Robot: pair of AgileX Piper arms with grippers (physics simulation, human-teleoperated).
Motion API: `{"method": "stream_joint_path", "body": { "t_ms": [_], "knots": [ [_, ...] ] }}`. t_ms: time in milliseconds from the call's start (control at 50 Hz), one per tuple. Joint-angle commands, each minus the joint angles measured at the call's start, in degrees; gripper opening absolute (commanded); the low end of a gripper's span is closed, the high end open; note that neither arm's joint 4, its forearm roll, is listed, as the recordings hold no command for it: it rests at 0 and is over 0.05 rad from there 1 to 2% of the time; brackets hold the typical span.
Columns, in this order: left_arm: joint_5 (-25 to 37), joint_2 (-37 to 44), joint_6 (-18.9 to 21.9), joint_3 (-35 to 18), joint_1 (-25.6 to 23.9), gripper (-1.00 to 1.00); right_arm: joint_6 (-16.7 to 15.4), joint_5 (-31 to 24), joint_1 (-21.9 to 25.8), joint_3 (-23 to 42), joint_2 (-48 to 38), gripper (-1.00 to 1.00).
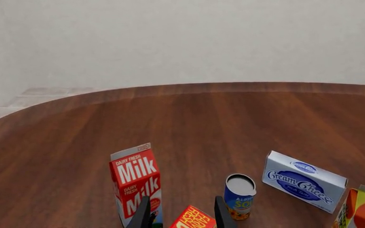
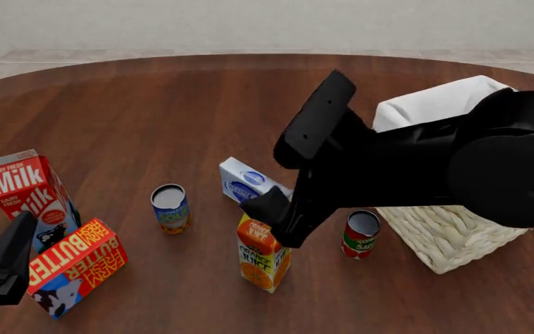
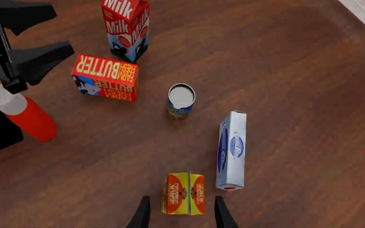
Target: Pick up the orange juice, and put it in the basket.
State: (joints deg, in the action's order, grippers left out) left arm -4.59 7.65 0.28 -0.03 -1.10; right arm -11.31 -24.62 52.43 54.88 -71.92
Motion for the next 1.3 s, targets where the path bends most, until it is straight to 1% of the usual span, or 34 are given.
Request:
{"method": "stream_joint_path", "body": {
  "t_ms": [20, 120, 140, 180, 200, 220, 320, 360, 720, 780, 860, 920, 960, 1060, 1100, 1140, 1240, 1300],
  "knots": [
    [-0.6, 0.9, -0.1, 0.0, -0.1, 1.0, -0.3, 0.8, 1.1, 0.6, -3.8, 1.0],
    [-0.9, 1.2, -0.1, 0.0, -0.1, 1.0, -1.5, 1.6, 0.1, 0.1, -5.4, 1.0],
    [-0.9, 1.3, -0.1, 0.0, -0.1, 1.0, -2.5, 1.9, -0.8, 0.0, -6.0, 1.0],
    [-1.1, 1.5, 0.0, 0.0, -0.2, 1.0, -3.0, 1.9, -1.1, -0.1, -6.3, 1.0],
    [-1.1, 1.6, 0.0, 0.0, -0.2, 1.0, -3.9, 2.1, -1.6, -0.2, -6.5, 1.0],
    [-1.4, 1.9, 0.0, 0.0, -0.2, 1.0, -4.6, 2.4, -2.8, 0.0, -6.7, 1.0],
    [-1.3, 1.9, 0.1, 0.0, -0.3, 1.0, -4.3, 2.6, -2.7, -0.3, -6.9, 1.0],
    [-1.6, 2.3, 0.1, 0.0, -0.3, 1.0, -5.2, 3.1, -3.5, -0.8, -7.6, 1.0],
    [-1.5, 2.5, 0.3, 0.0, -0.6, 1.0, -3.7, 6.4, -3.2, -4.3, -9.2, 1.0],
    [-2.0, 3.0, 0.4, 0.0, -0.6, 1.0, -2.7, 7.3, -2.7, -5.4, -9.6, 1.0],
    [-1.9, 3.0, 0.4, 0.0, -0.7, 1.0, -2.2, 7.9, -2.4, -6.3, -9.8, 1.0],
    [-2.3, 3.4, 0.5, 0.0, -0.7, 1.0, -2.8, 8.2, -3.1, -6.7, -10.1, 1.0],
    [-2.6, 3.7, 0.4, 0.0, -0.8, 1.0, -2.2, 8.2, -3.1, -6.9, -10.0, 1.0],
    [-2.9, 4.1, 0.1, 0.0, -0.9, 1.0, -1.9, 8.7, -3.5, -7.7, -10.3, 1.0],
    [-2.6, 3.7, 0.1, 0.0, -1.0, 1.0, -2.6, 9.1, -3.9, -8.4, -10.9, 1.0],
    [-2.7, 3.8, 0.0, 0.0, -1.0, 1.0, -2.2, 9.1, -3.8, -8.5, -11.1, 1.0],
    [-2.8, 3.8, -0.1, 0.0, -0.8, 1.0, -2.6, 9.5, -4.4, -8.4, -11.9, 1.0],
    [-2.8, 3.8, -0.2, 0.0, -0.8, 1.0, -3.6, 9.7, -5.3, -8.3, -12.9, 1.0]
  ]
}}
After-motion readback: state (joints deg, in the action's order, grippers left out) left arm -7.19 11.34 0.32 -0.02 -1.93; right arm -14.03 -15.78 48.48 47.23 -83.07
